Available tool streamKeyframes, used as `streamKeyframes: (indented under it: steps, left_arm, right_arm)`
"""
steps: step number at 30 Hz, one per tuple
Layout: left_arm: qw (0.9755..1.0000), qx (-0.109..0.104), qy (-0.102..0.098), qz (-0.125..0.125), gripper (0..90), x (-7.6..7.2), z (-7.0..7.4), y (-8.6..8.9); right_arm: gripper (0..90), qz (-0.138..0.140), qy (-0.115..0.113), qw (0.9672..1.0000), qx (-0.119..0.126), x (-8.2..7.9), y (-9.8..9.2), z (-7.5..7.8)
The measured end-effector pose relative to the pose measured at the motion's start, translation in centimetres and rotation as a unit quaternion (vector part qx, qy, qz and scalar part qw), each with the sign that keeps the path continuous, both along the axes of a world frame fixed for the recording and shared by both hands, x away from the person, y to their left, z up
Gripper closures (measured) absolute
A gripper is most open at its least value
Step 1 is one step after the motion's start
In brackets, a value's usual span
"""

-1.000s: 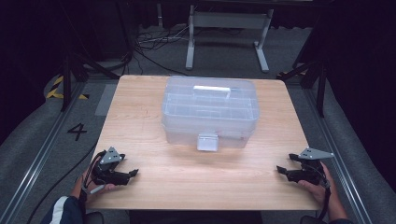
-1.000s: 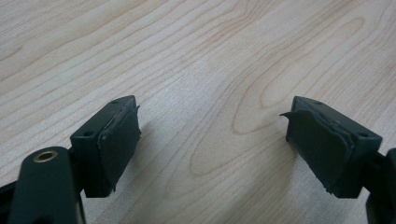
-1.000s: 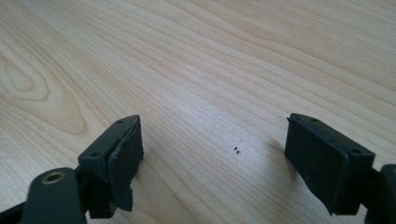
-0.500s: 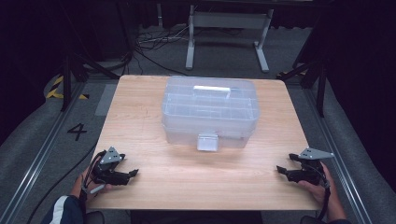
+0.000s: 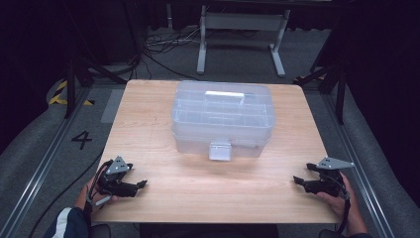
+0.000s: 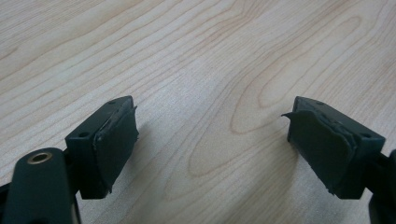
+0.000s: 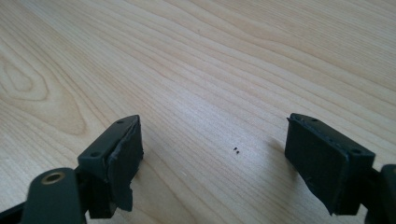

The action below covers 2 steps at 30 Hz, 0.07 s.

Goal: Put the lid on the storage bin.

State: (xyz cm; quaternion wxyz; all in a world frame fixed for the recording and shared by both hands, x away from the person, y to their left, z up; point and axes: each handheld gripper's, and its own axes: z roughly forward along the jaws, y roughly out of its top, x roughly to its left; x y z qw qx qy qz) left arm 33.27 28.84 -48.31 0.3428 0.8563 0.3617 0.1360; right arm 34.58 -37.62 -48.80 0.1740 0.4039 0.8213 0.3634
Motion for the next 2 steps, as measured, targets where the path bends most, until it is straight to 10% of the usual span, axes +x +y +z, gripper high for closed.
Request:
streamKeyframes:
  steps: [2]
  left_arm:
    - [1.0000,0.000,0.000,0.000,16.2,0.00,0.00,0.00]
  right_arm:
    - [19.7,0.000,0.000,1.0000,0.000,0.00,0.00,0.00]
